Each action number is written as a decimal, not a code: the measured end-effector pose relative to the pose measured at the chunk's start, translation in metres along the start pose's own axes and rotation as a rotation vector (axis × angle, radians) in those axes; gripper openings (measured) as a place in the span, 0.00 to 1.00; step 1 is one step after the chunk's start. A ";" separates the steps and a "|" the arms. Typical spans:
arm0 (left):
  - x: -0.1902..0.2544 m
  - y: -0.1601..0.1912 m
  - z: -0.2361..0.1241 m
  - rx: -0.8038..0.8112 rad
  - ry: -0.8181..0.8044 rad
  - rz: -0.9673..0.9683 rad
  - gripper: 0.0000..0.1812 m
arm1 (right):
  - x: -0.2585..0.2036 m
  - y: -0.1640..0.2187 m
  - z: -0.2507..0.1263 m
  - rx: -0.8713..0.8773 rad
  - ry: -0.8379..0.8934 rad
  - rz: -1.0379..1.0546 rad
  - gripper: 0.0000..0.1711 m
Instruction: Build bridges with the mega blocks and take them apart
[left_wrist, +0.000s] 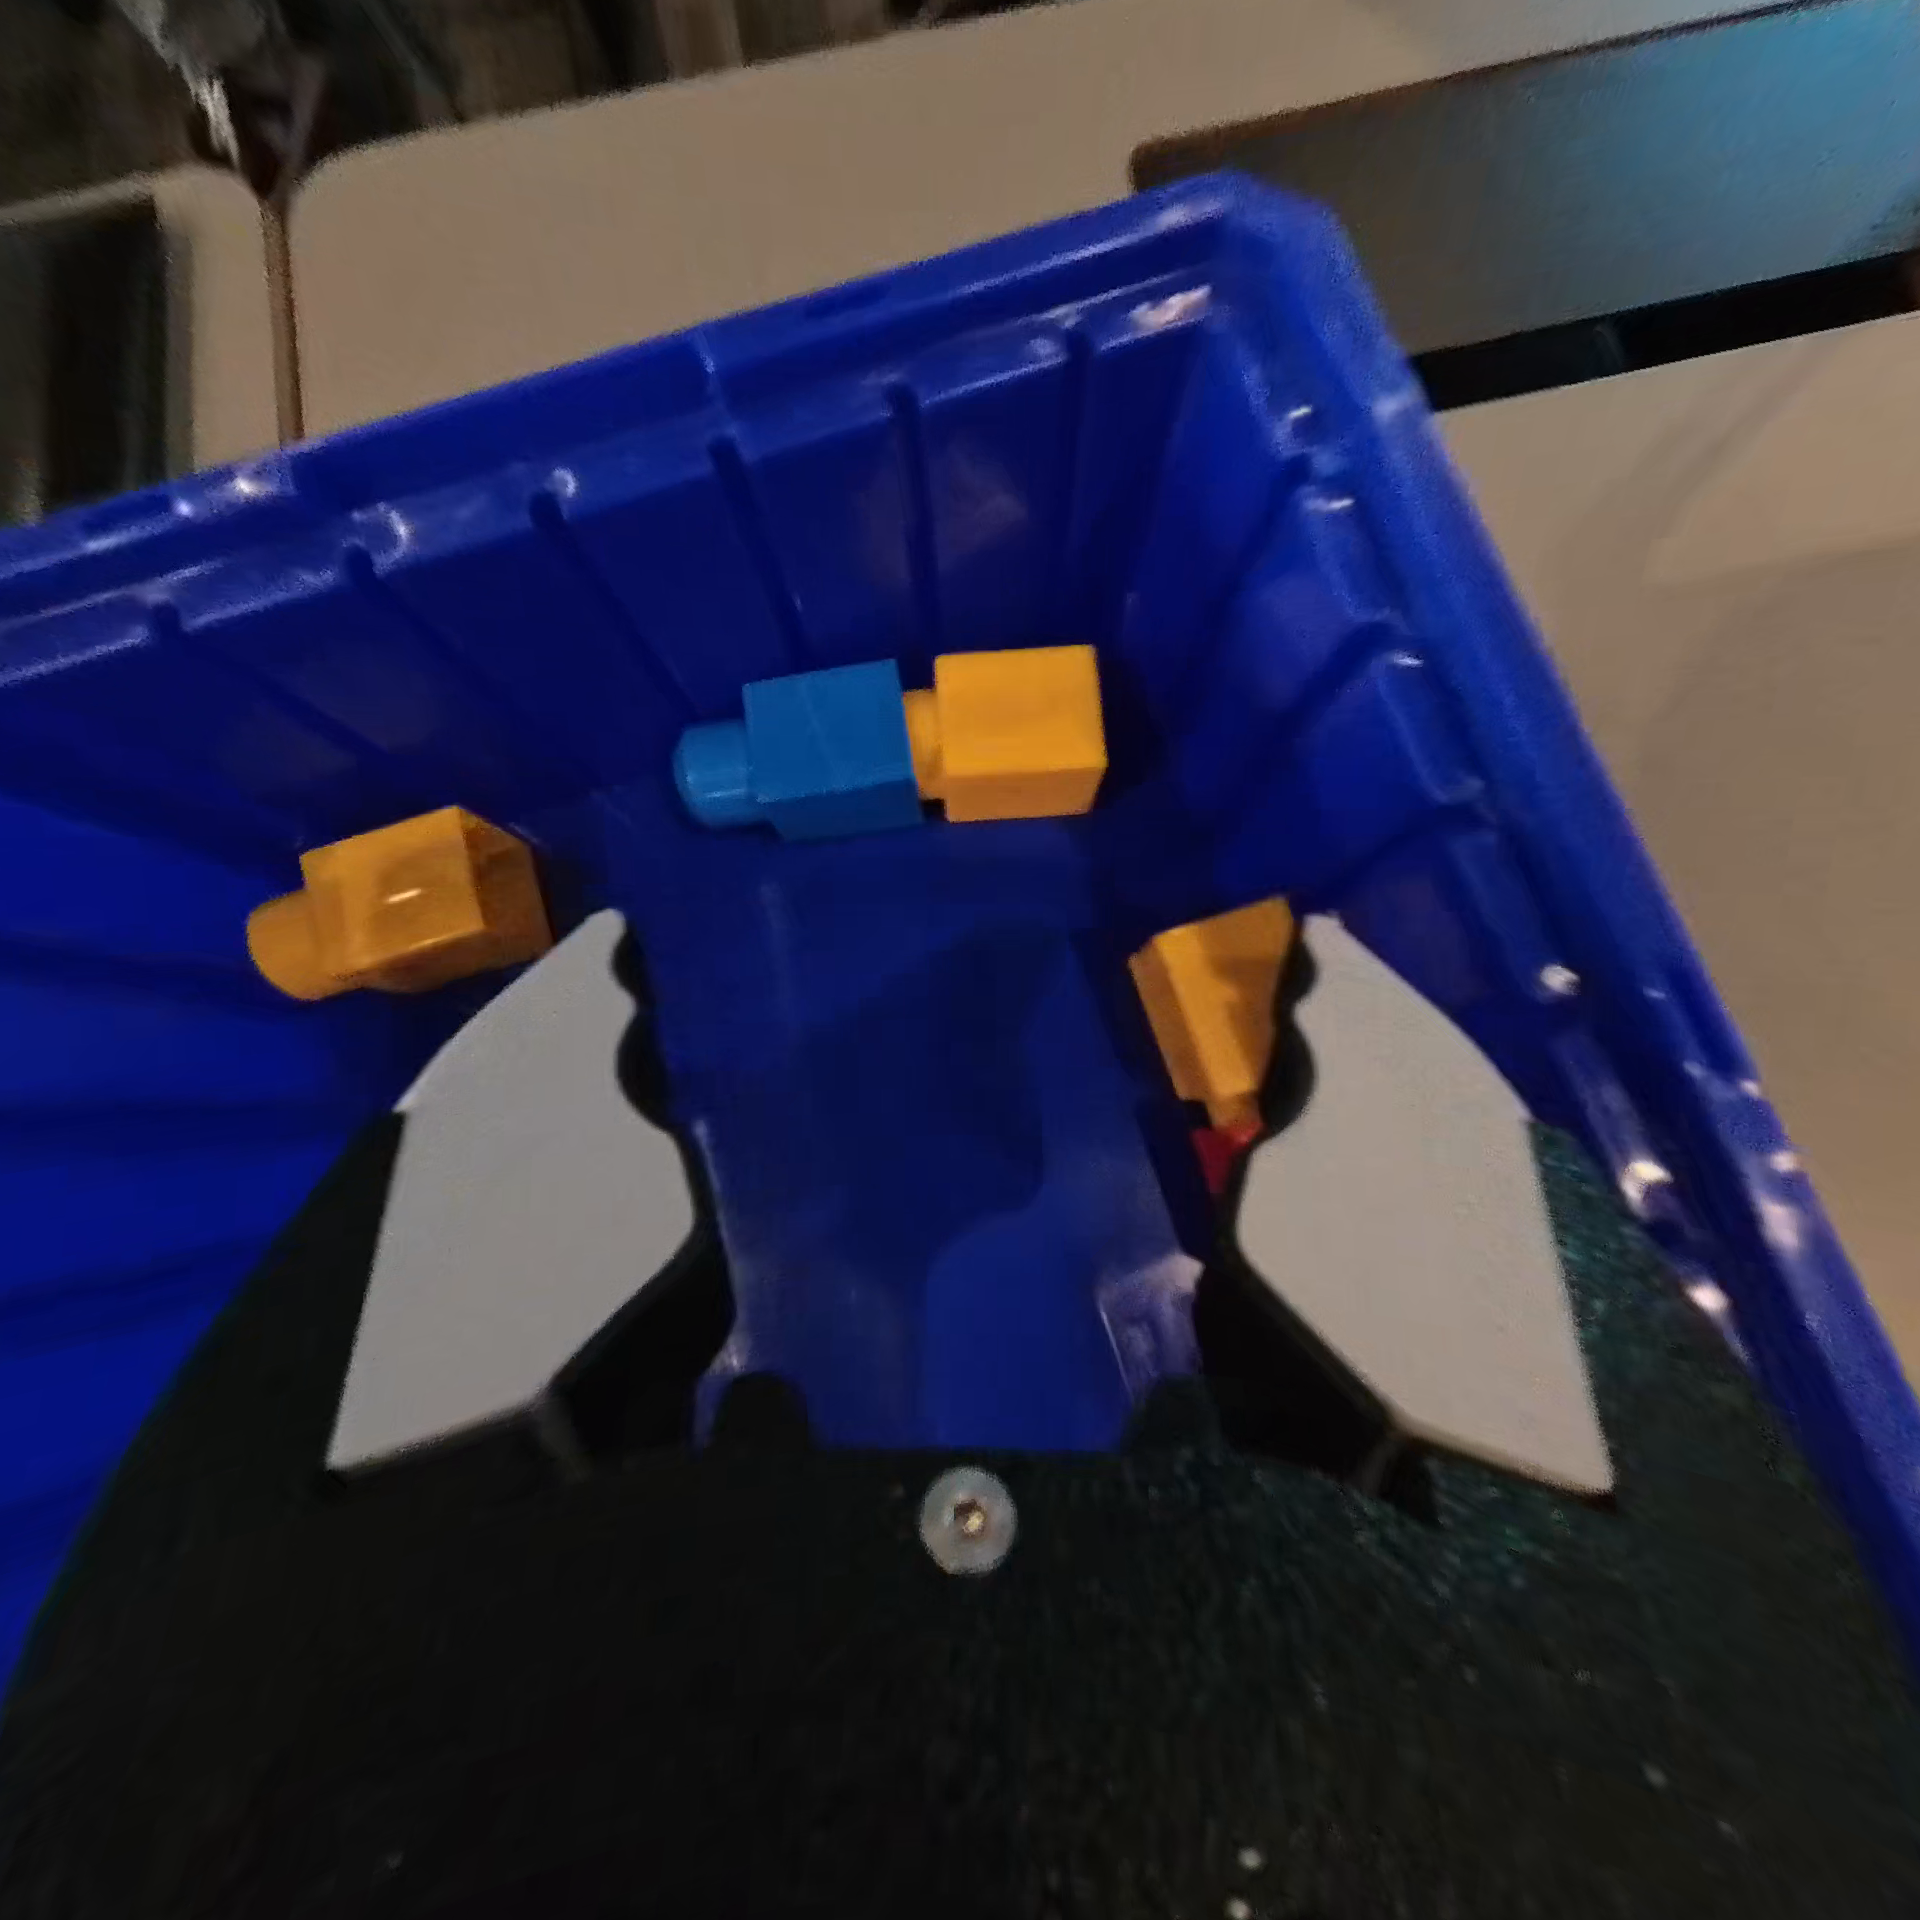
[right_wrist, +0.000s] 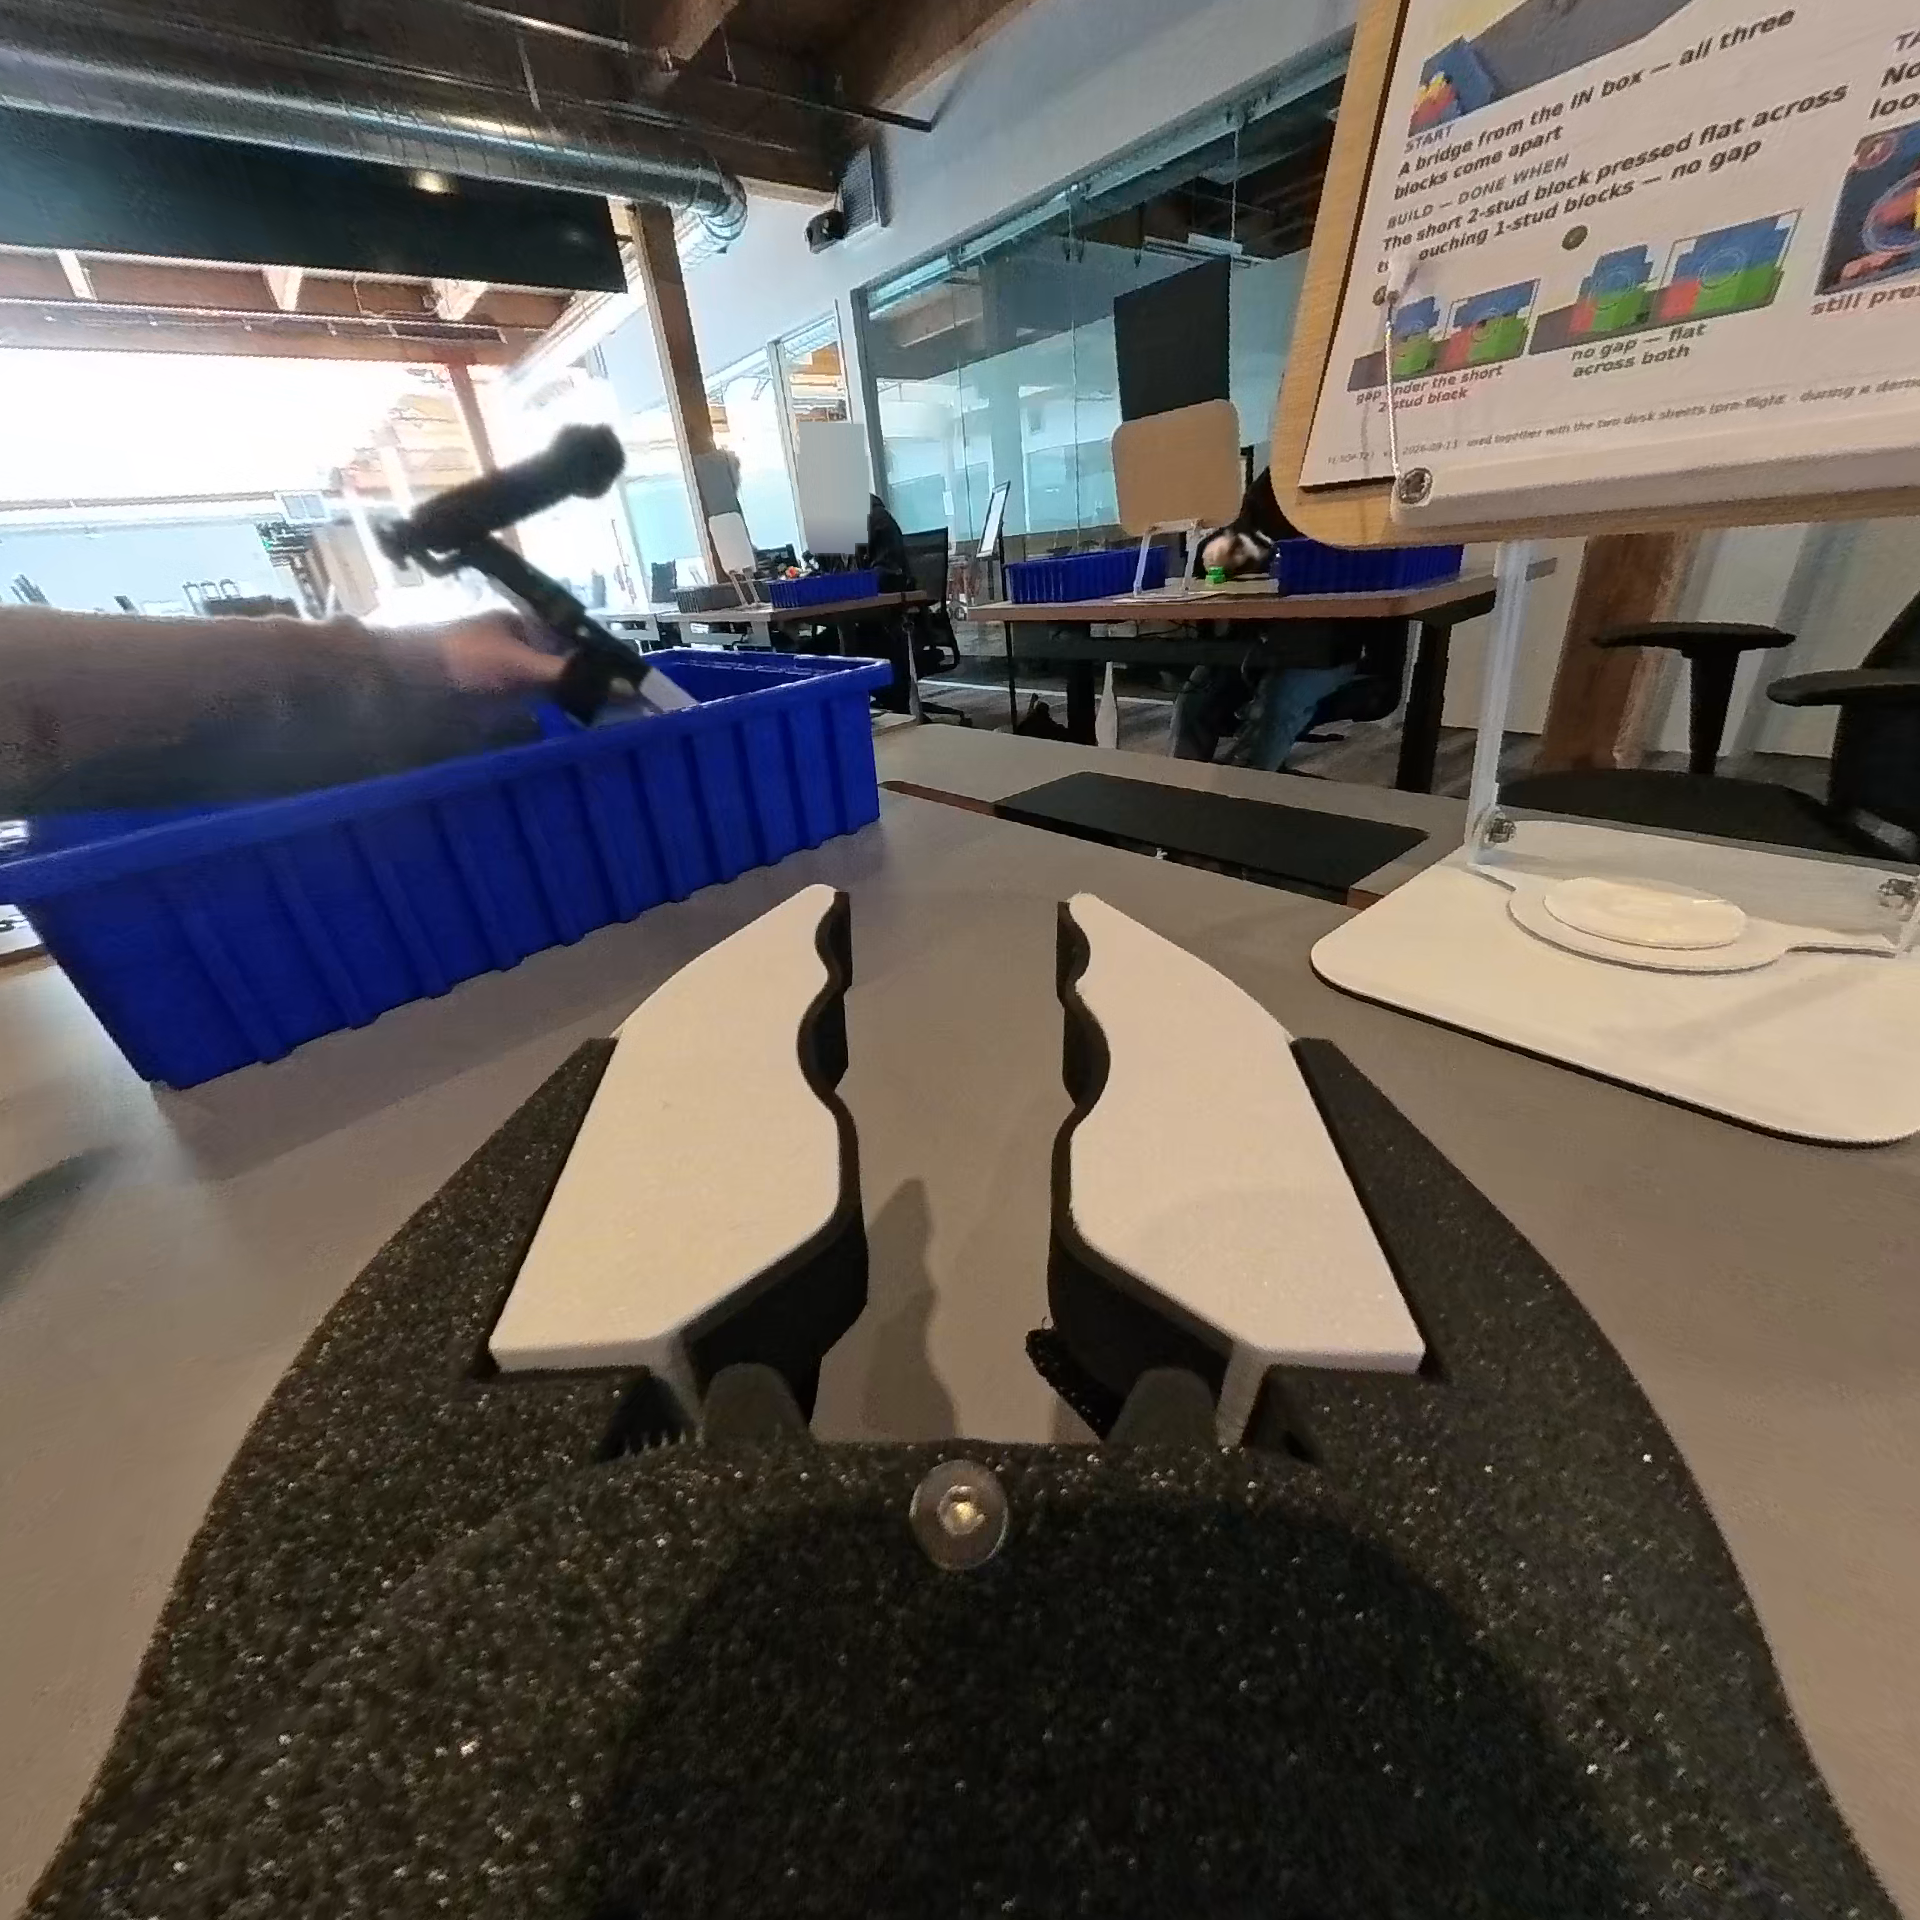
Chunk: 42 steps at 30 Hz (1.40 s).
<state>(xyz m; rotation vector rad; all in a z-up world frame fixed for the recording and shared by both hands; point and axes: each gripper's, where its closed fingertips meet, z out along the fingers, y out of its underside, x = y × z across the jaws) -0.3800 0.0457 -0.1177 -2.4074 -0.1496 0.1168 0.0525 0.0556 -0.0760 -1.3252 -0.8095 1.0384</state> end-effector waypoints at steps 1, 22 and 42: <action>-0.003 0.000 0.008 -0.018 -0.012 -0.004 0.68 | 0.000 0.000 0.000 -0.001 -0.001 0.000 0.22; -0.011 -0.005 0.070 -0.143 0.024 -0.083 0.62 | 0.000 0.000 0.001 -0.001 -0.019 0.035 0.21; 0.161 -0.062 -0.167 0.567 -0.143 0.839 0.25 | -0.013 0.004 0.005 -0.032 -0.054 -0.010 0.22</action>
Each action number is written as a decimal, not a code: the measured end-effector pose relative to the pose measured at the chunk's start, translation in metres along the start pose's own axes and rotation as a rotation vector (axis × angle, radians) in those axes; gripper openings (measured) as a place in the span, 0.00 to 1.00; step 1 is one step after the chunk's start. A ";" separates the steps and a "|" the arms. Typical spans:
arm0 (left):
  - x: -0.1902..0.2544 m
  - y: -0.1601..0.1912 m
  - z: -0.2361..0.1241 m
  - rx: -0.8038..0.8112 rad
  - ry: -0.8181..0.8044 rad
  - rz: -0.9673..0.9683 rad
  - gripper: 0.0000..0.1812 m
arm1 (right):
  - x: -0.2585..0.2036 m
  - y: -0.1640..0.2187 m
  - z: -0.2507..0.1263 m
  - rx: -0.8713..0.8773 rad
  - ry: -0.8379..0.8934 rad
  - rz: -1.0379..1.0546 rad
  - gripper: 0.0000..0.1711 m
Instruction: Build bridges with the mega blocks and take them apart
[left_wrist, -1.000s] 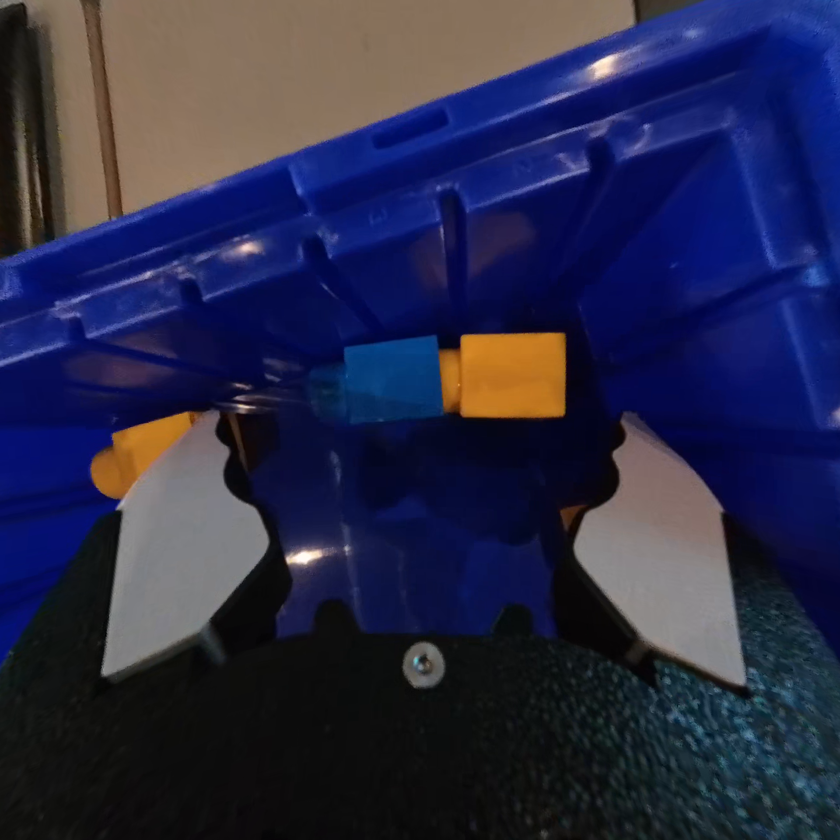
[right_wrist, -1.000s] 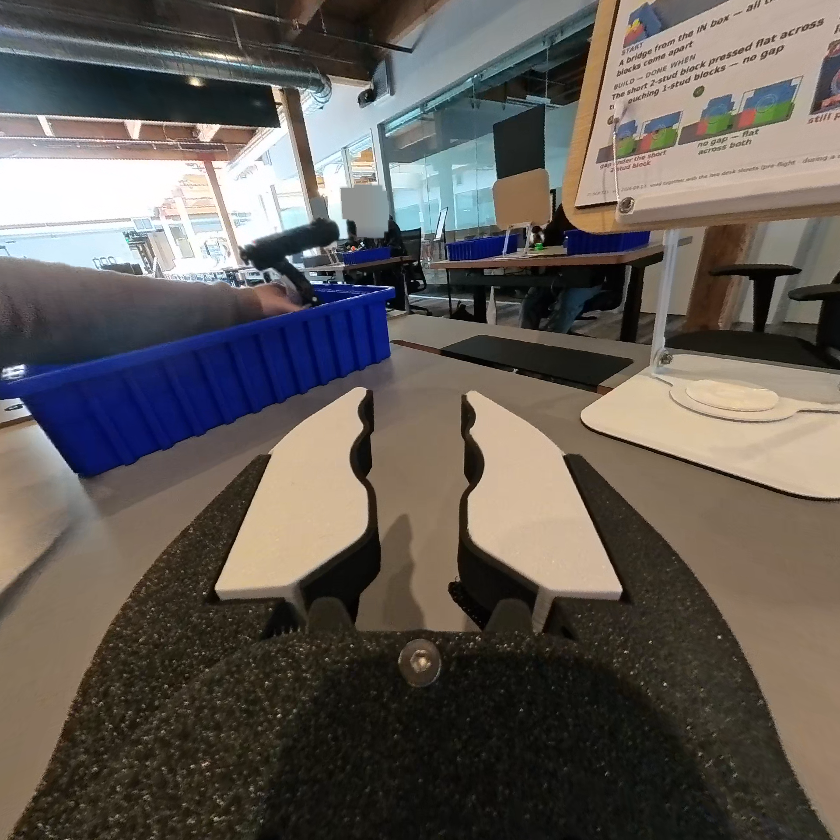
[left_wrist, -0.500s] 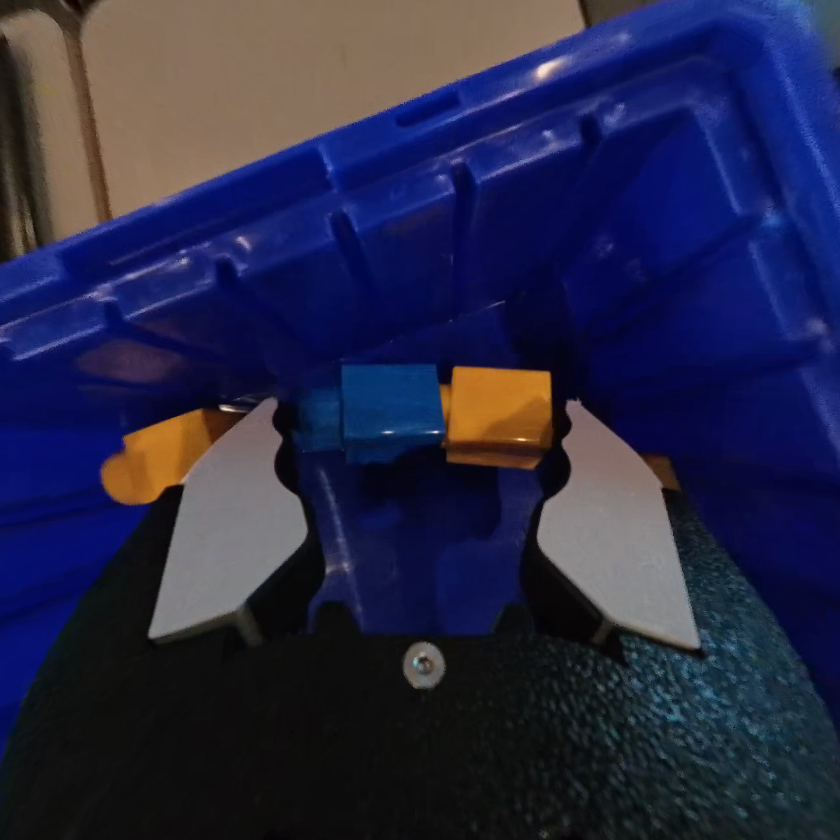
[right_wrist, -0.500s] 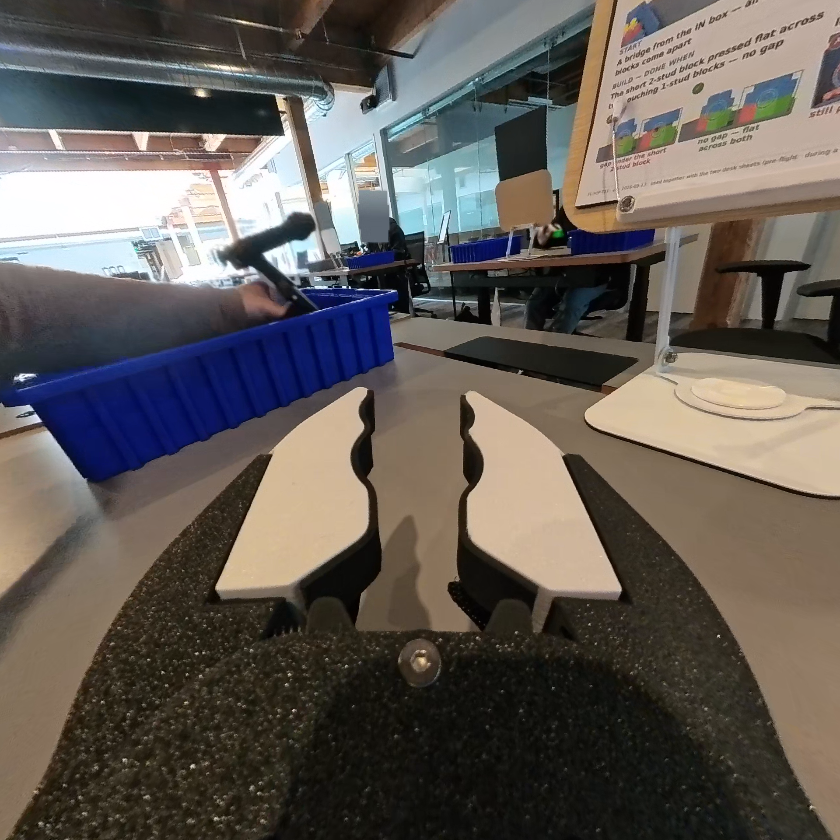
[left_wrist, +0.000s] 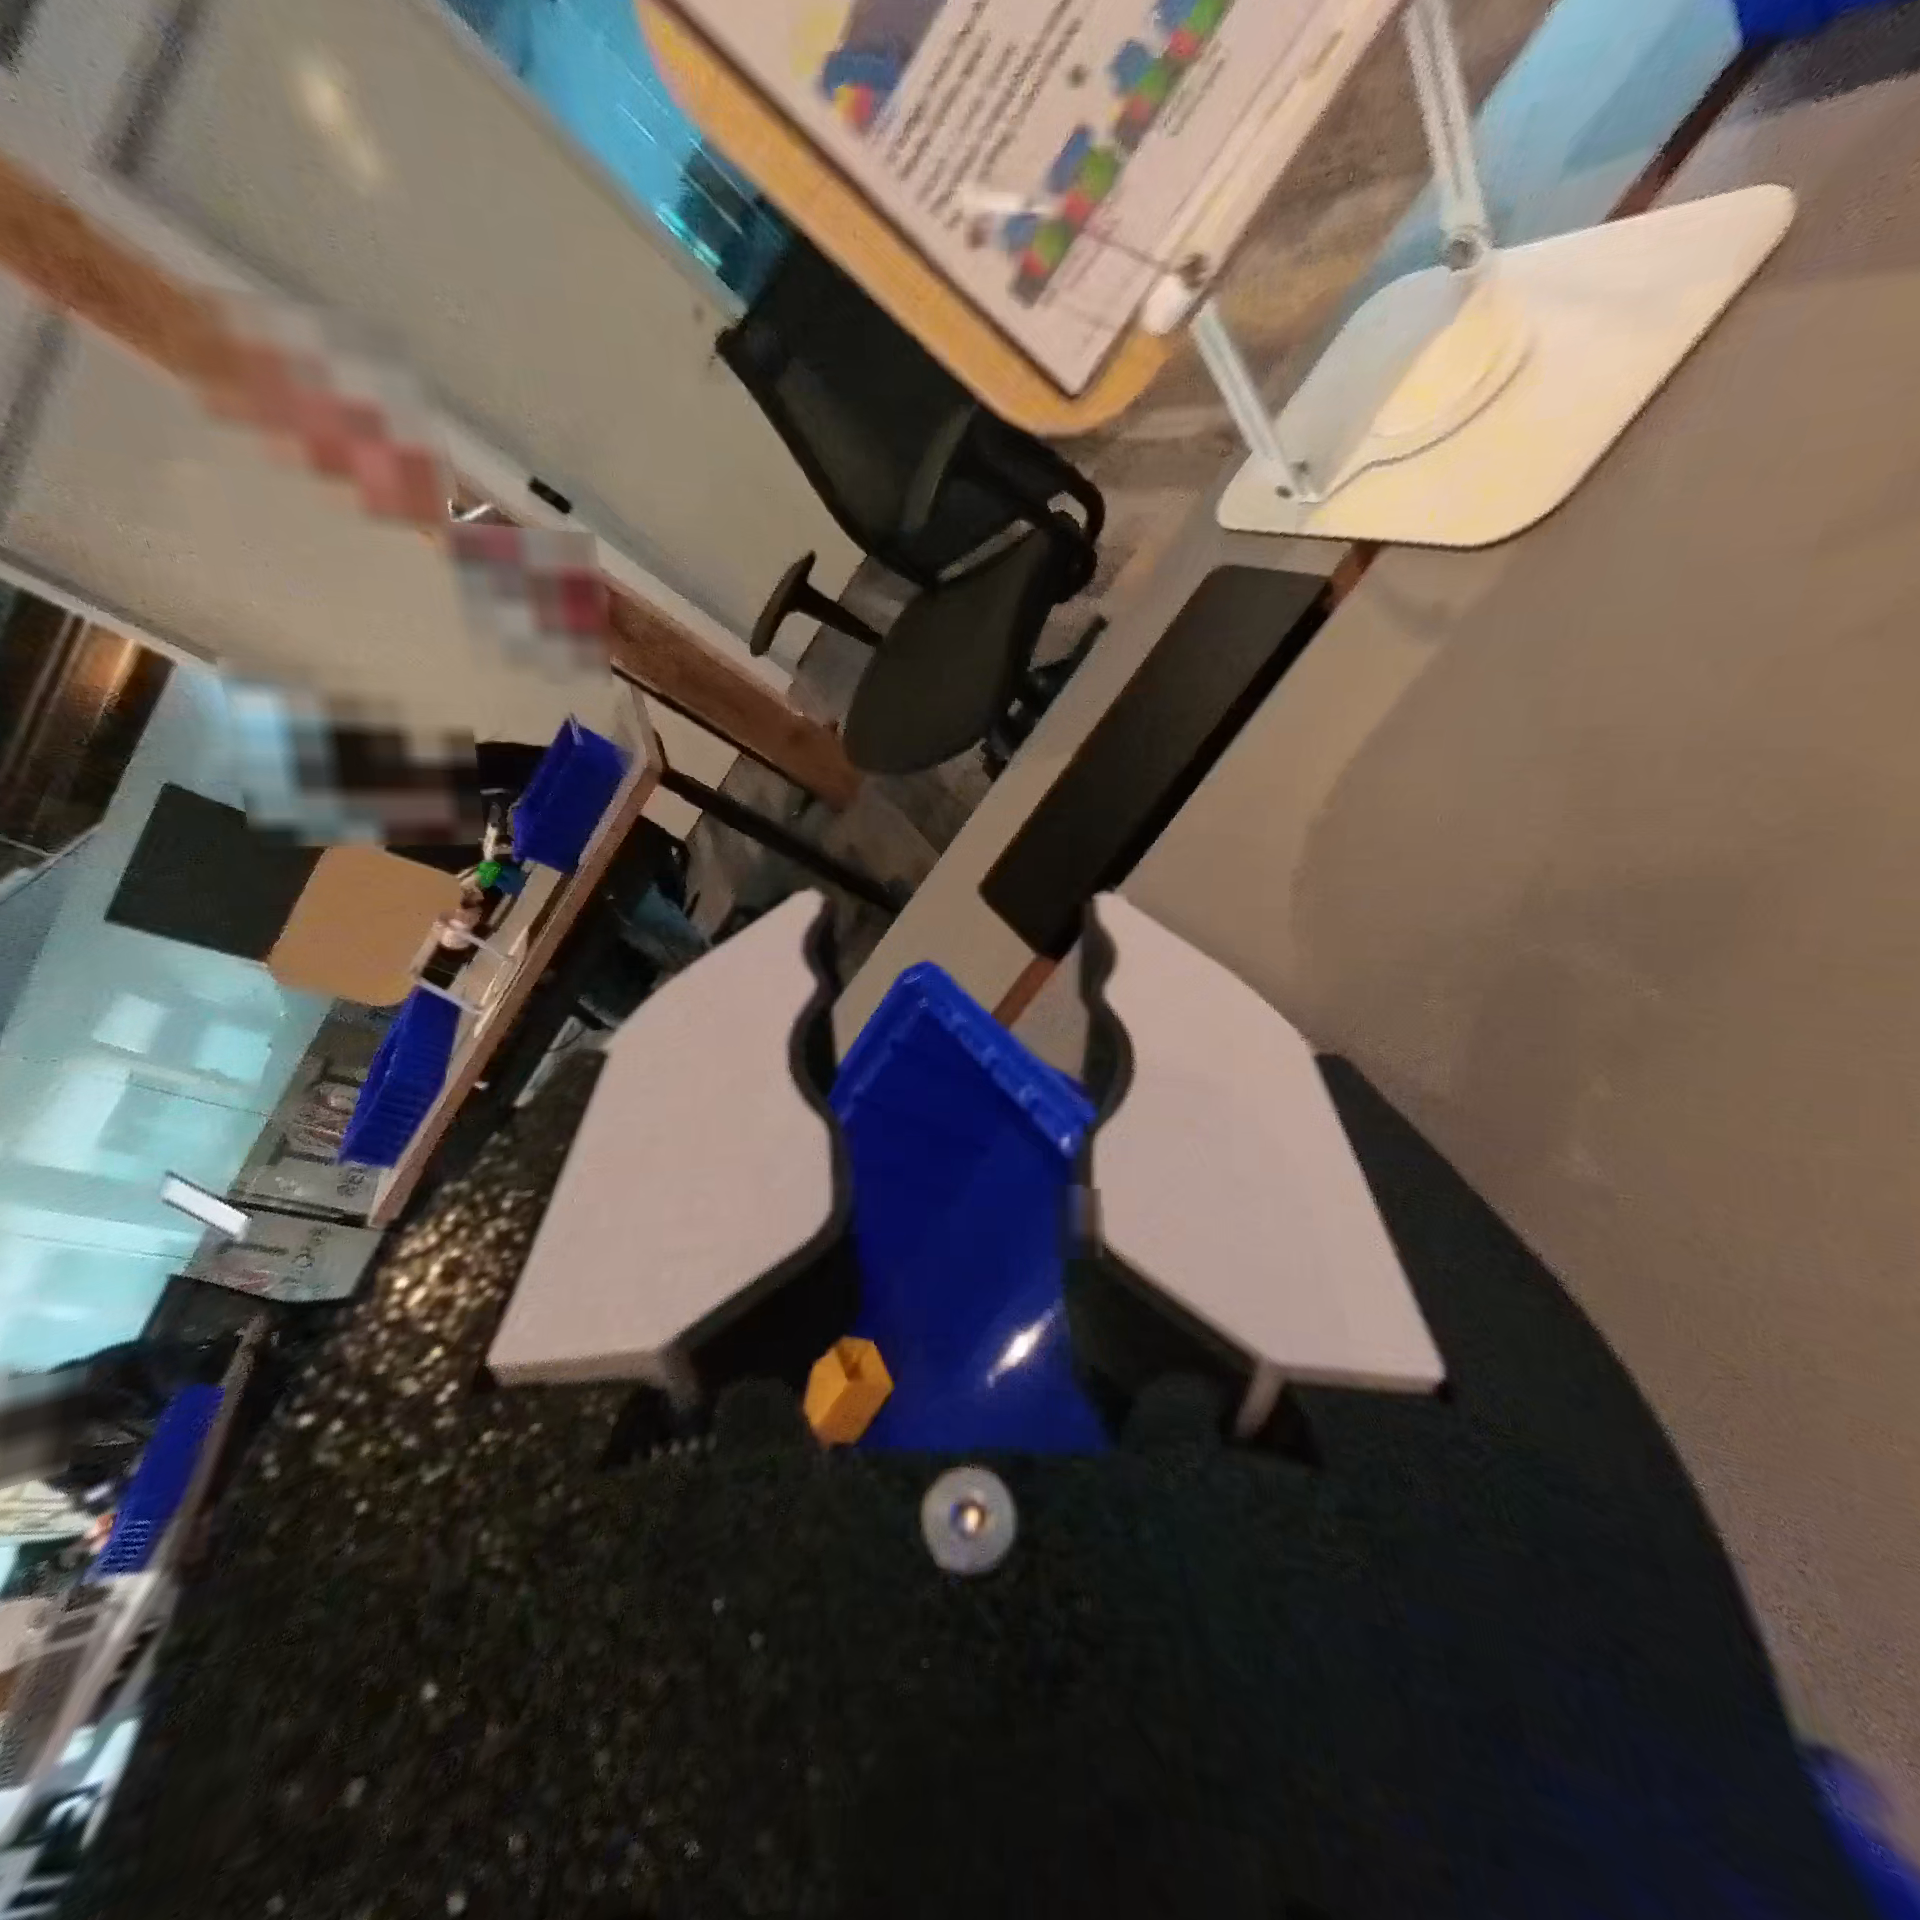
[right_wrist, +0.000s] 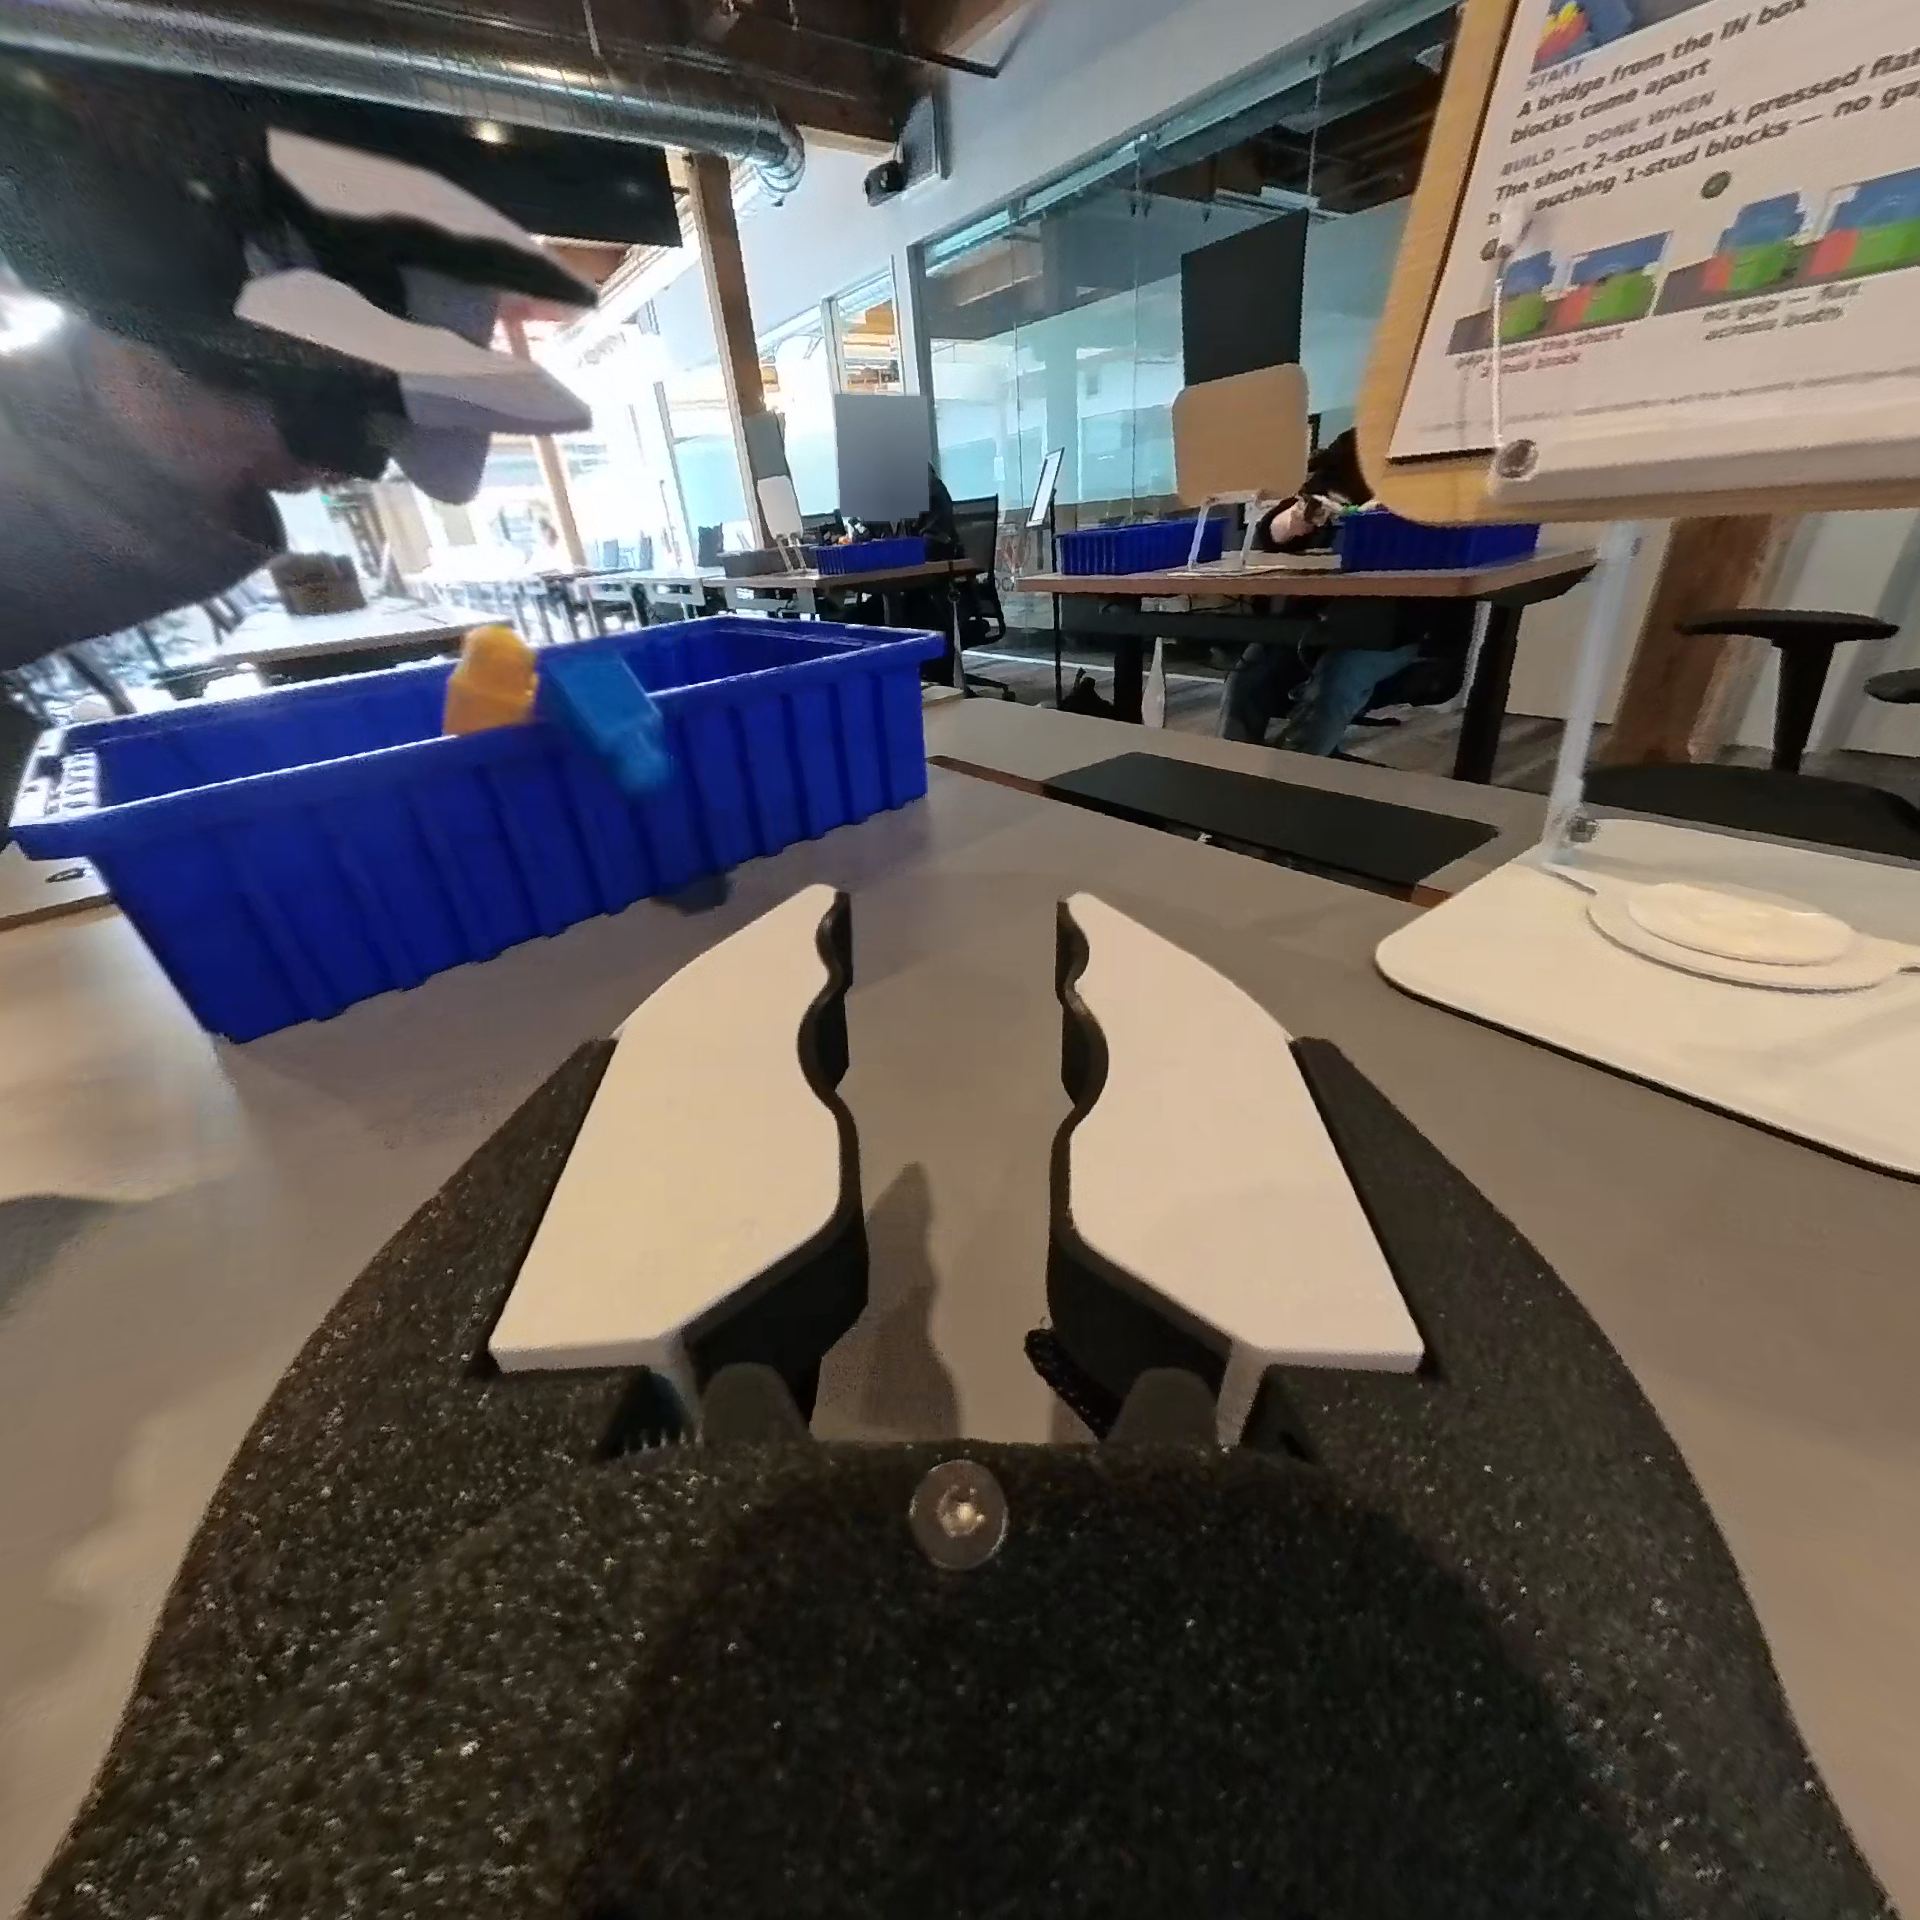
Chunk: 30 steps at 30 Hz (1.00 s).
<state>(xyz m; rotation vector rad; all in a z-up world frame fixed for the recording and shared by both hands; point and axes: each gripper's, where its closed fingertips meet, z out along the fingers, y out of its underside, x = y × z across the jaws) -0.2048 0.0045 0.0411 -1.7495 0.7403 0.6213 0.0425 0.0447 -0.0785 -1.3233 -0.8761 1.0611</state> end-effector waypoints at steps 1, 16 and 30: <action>0.011 -0.005 0.003 -0.041 0.015 0.019 0.29 | -0.002 0.001 -0.001 -0.006 -0.006 -0.003 0.22; 0.161 -0.022 -0.035 -0.074 0.442 -0.389 0.42 | -0.034 0.050 0.035 -0.352 -0.010 -0.254 0.09; 0.261 -0.072 0.030 0.038 0.664 -0.583 0.42 | 0.023 0.009 -0.044 -0.248 0.242 -0.155 0.27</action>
